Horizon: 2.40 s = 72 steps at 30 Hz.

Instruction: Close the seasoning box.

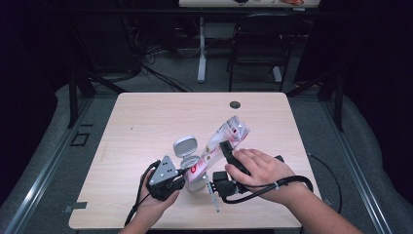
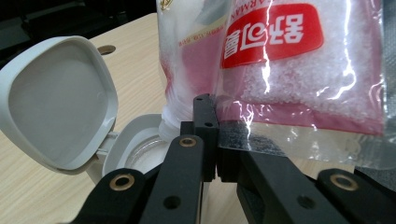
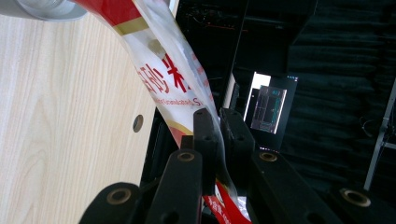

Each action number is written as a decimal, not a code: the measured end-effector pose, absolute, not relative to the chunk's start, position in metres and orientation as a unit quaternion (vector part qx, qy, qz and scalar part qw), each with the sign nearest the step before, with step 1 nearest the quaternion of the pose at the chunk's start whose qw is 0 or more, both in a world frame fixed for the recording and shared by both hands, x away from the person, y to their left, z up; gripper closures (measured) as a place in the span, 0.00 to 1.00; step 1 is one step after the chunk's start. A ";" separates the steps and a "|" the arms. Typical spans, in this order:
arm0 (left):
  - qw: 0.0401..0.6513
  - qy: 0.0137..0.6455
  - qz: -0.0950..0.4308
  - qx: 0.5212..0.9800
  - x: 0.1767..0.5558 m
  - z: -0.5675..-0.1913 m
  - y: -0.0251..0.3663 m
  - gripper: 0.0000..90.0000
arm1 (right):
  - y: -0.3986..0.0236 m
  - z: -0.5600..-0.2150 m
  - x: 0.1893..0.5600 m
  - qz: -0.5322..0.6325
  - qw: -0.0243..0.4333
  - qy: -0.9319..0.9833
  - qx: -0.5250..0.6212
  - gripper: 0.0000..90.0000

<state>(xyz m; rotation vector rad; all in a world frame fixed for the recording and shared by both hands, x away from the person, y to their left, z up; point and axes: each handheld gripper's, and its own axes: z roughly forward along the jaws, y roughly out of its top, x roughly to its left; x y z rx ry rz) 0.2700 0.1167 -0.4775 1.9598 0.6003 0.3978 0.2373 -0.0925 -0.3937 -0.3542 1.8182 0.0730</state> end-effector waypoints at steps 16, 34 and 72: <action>0.500 0.250 0.166 0.813 0.272 -0.479 0.117 0.99 | -0.093 -0.396 0.237 0.034 0.596 0.789 -0.146 0.96; 0.498 0.251 0.164 0.814 0.272 -0.480 0.113 0.99 | -0.106 -0.406 0.238 0.047 0.585 0.800 -0.123 0.96; 0.504 0.245 0.167 0.811 0.271 -0.477 0.102 0.99 | -0.141 -0.433 0.235 0.123 0.565 0.816 -0.028 0.97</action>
